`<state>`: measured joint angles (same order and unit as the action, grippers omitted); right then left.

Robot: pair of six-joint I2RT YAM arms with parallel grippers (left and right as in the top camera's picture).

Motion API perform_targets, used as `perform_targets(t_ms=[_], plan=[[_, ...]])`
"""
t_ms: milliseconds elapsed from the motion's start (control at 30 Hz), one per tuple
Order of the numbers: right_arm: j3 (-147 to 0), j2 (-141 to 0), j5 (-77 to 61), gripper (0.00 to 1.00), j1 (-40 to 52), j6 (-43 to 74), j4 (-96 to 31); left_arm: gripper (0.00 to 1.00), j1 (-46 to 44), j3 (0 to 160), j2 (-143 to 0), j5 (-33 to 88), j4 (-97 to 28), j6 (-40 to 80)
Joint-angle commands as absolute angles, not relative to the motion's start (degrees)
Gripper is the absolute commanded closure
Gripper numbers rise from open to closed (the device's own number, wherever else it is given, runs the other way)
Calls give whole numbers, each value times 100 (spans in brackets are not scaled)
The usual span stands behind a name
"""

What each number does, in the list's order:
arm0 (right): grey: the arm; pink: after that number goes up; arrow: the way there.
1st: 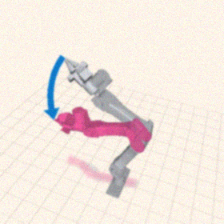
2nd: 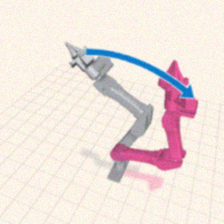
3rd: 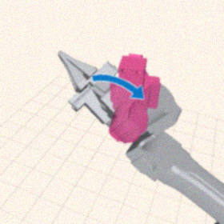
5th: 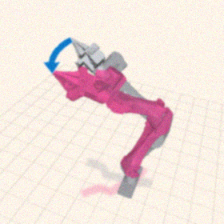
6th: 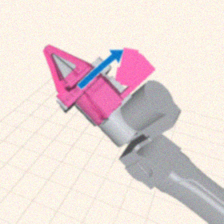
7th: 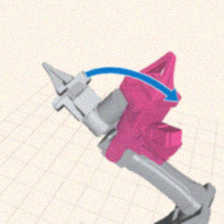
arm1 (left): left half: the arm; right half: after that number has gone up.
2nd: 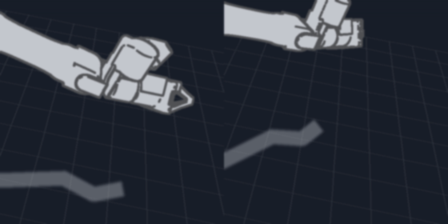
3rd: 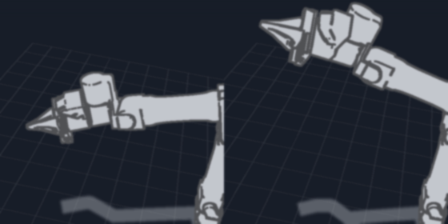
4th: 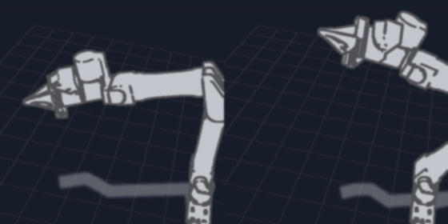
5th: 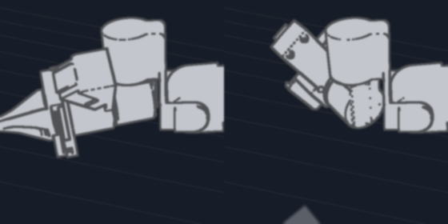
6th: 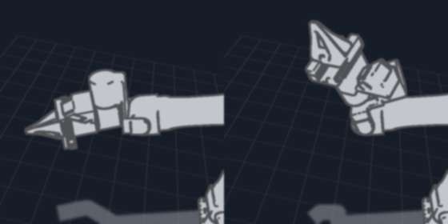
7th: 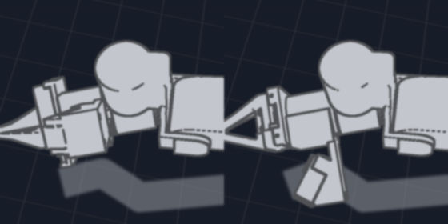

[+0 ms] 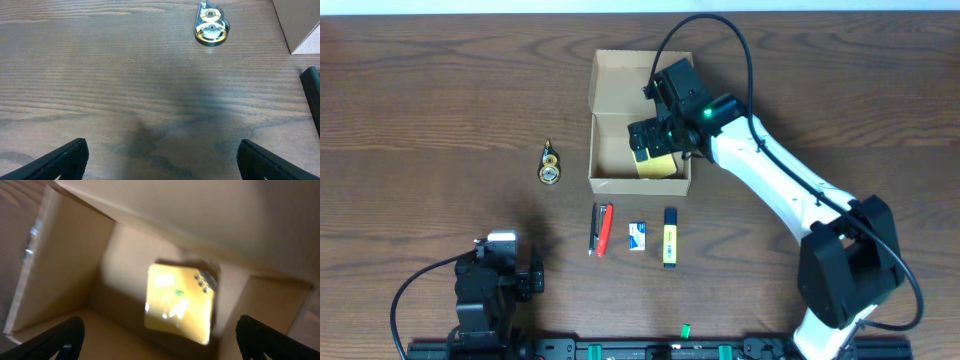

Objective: Pack container
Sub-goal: 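Move the right gripper to the yellow highlighter in front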

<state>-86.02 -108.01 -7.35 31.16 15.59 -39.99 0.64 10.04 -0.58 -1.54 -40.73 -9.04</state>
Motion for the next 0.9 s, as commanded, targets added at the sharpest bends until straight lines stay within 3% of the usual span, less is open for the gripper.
perform_targets(t_ms=[0, 567, 867], plan=[[-9061, -10803, -930, 4, 3177, 1406, -4060, 5, 75, 917, -21, -187, -4110, -943], [-9911, -9714, 311, 1, 3435, 2757, -7391, 4, 75, 917, -21, -187, -4110, -943], [-8670, -8888, 965, 1, 4379, 3817, -7837, 4, 75, 917, -21, -187, -4110, -943]])
